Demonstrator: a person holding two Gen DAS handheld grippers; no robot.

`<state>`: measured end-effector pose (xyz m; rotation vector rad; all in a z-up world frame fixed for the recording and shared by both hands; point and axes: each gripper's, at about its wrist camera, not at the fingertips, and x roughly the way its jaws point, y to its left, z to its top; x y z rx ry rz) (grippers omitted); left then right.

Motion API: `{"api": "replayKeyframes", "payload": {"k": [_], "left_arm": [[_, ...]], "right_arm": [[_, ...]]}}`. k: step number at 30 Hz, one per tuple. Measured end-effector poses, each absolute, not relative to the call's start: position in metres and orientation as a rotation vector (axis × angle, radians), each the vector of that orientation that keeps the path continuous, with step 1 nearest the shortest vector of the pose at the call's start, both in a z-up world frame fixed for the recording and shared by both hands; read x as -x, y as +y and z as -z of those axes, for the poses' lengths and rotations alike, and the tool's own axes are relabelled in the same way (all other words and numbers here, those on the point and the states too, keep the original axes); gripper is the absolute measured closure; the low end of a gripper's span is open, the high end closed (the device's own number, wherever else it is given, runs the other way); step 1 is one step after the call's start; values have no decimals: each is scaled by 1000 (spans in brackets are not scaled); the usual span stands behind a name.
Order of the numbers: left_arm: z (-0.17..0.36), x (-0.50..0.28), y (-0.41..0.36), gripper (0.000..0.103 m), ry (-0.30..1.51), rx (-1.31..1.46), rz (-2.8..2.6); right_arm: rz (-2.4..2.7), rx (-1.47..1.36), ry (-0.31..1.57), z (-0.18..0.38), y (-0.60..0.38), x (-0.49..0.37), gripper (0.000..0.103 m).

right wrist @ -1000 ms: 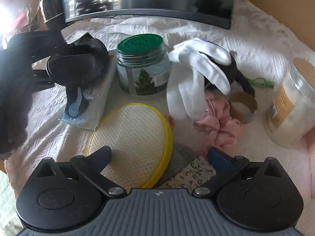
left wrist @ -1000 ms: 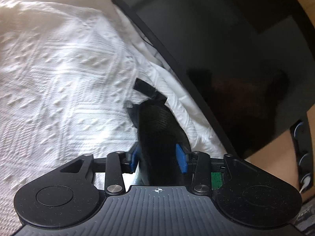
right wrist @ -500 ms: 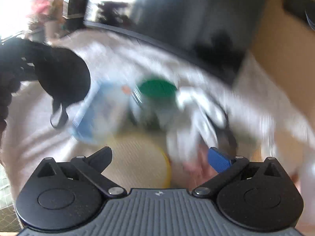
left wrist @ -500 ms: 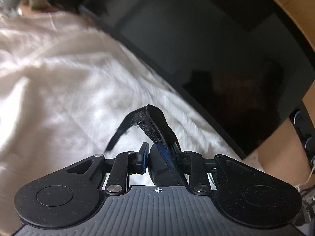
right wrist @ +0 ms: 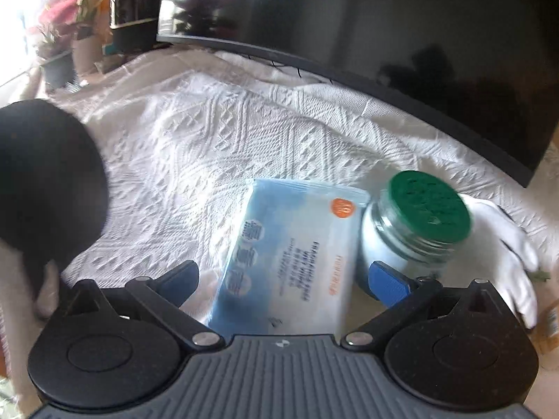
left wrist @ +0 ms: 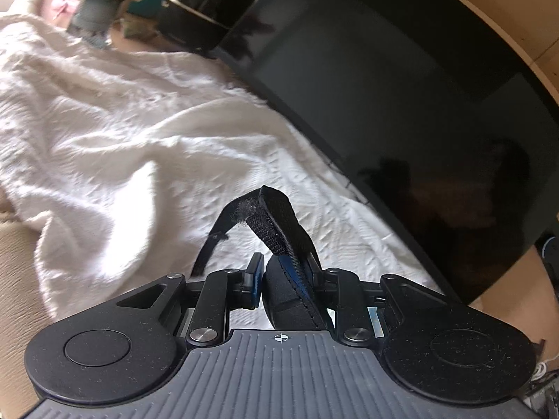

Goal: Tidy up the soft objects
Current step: 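Grasp the blue wet-wipes pack with the right tool while the left tool holds the black item, then carry both items into the pink box and open both tools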

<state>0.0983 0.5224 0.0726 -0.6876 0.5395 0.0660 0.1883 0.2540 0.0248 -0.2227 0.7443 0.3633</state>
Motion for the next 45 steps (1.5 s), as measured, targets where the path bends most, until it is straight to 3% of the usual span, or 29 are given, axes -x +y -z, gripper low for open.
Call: {"api": "replayKeyframes", "payload": {"k": [3,5,10,24,35,45], "left_arm": [[-68,-93,527,77,552,692,-79],[-67,-91,529,77,553,691,-79],[-73,-98,525,77,555,701,-49],[-149,-173,438,77,585,605,277],[-191,-234,261,77,652,546,586],[-186,-239,73,77,777,431,851]], "right_arm": [[-371,263,775,-14,263,-195,2],[-364,290,776,-15,263,-196,25],[-481,282,780,-42,251,-185,26],[-444,314,518,-172,148,-137,26],[-129,288,428,-219,-20,-106,26],[152,166,479,-221,-162,-100,26]]}}
